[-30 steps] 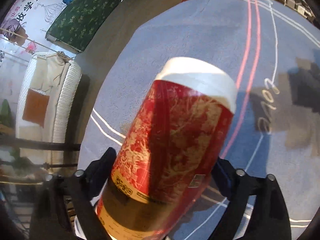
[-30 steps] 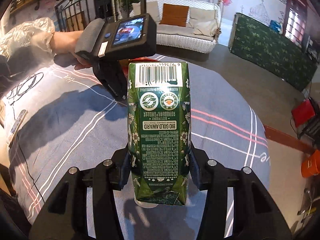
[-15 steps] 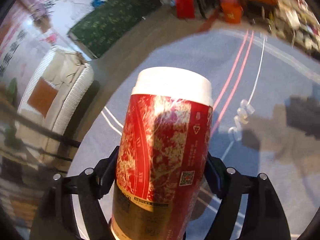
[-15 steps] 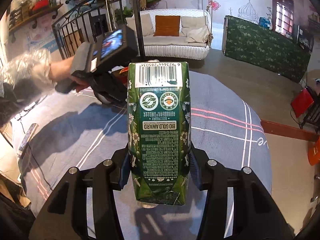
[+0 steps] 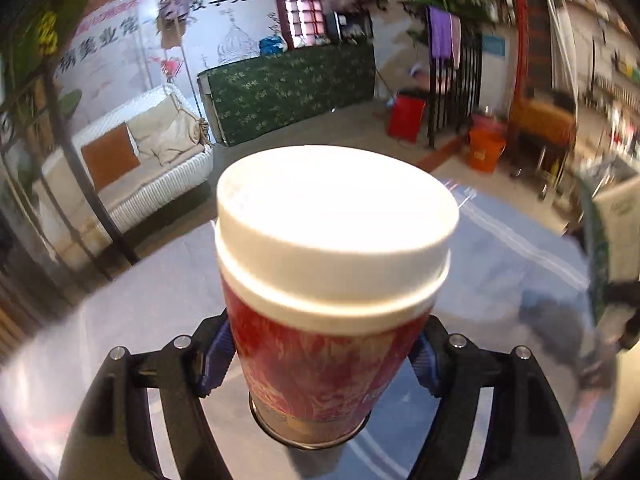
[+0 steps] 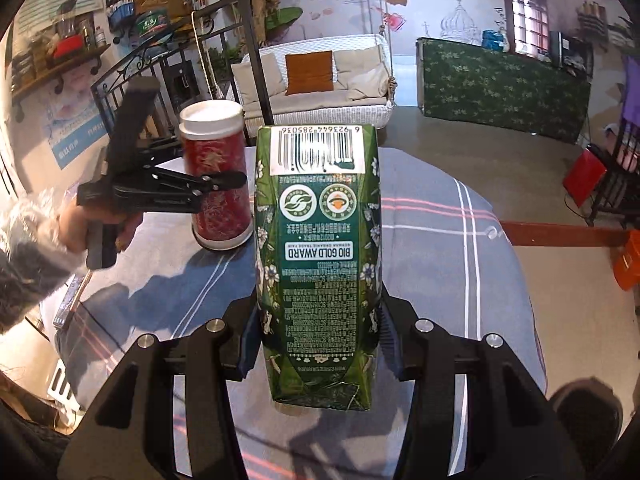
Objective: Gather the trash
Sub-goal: 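Grasp the red paper cup with the left tool while right tool lifts green carton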
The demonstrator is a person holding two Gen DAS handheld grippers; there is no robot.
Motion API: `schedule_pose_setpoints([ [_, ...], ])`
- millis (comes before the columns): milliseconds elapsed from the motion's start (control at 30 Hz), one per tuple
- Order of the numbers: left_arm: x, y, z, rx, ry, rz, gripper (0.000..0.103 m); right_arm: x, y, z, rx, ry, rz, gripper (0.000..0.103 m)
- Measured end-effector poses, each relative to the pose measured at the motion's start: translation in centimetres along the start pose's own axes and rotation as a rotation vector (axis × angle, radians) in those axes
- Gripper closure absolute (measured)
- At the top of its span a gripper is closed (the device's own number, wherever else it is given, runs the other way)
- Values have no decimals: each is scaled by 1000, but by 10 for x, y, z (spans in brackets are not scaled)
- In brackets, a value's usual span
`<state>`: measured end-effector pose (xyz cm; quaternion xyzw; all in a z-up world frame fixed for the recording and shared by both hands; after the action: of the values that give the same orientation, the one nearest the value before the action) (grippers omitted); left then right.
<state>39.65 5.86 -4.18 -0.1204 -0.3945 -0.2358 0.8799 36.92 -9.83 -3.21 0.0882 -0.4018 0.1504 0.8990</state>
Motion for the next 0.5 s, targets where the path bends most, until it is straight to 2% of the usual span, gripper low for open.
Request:
schedule_pose_setpoints([
  [167, 0, -39, 21, -72, -60, 60, 31, -19, -10, 28, -32, -31, -51, 54],
  [500, 2, -146, 62, -183, -165, 19, 31, -80, -56, 95, -164, -67, -191, 54],
])
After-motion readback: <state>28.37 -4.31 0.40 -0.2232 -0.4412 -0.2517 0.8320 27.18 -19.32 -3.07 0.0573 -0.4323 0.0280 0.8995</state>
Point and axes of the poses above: each gripper's, at about its wrist camera, not at the fingertips, and z roughly against the way its jaws point, y to its left, x to its top, the point moved 7 cm from there along -z, roughly the way its jaws point, and after that the axes turned 10 degrees about -x, right-handed, at the moved point
